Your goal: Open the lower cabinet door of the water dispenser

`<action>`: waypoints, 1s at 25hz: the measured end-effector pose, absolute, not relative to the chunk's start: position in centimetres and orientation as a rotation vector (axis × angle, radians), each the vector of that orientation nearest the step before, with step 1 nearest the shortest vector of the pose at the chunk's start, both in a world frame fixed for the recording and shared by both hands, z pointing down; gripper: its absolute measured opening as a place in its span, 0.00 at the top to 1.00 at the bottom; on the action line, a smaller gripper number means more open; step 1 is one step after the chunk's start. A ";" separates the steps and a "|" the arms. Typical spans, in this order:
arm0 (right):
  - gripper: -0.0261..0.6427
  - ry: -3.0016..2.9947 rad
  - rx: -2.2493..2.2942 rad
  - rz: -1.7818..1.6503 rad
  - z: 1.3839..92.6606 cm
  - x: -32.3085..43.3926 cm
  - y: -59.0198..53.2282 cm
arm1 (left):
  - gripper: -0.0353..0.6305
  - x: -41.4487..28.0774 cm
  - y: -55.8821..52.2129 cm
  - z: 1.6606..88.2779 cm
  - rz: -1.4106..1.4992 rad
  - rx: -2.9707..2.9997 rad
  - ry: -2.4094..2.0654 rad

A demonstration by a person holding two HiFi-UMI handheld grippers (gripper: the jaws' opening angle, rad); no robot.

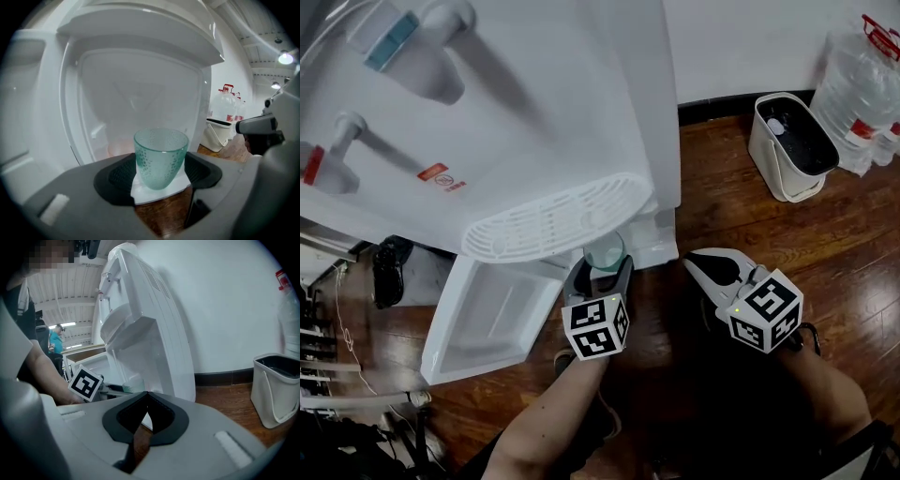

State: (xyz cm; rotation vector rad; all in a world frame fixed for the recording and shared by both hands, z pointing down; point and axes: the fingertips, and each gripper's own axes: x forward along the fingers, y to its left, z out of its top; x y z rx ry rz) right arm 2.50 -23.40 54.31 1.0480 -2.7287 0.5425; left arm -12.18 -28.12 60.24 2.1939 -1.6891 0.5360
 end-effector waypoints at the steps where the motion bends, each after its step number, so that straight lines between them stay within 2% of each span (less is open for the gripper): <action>1: 0.96 -2.731 1.044 0.545 54.0 2.3 -23.2 | 0.30 -12.5 -27.7 59.9 0.539 2.202 -1.685; 8: 0.96 -2.748 0.958 0.497 52.1 0.9 -21.1 | 0.30 -13.4 -24.3 55.9 0.671 2.397 -1.529; 15: 0.96 -2.791 0.896 0.466 48.8 -0.4 -19.7 | 0.30 -11.1 -18.9 50.6 0.716 2.618 -1.268; 25: 0.96 -2.812 0.797 0.405 42.6 -1.3 -17.8 | 0.30 -13.9 -17.5 41.4 0.510 2.700 -1.259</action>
